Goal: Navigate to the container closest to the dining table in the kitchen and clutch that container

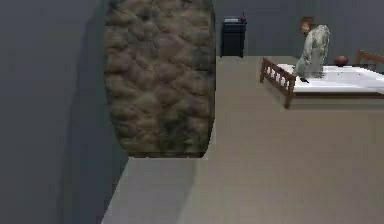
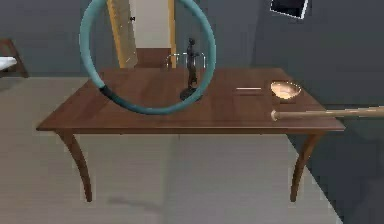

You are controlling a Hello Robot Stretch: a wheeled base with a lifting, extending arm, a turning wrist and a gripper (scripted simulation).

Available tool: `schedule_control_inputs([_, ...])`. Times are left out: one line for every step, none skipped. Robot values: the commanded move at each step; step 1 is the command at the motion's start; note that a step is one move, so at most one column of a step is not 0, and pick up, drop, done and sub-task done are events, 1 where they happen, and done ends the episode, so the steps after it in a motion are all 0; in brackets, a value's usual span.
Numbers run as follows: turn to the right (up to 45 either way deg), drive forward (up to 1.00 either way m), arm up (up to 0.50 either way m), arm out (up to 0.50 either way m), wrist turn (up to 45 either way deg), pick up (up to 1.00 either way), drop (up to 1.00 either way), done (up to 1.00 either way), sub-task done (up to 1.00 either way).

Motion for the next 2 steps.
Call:
schedule_control_inputs([21.0,0.00,0.00,0.00,0.0,0.00,0.00,0.00,0.00])
schedule_control_inputs([0.0,1.00,0.00,0.00,0.0,0.00,0.00,0.00,0.00])
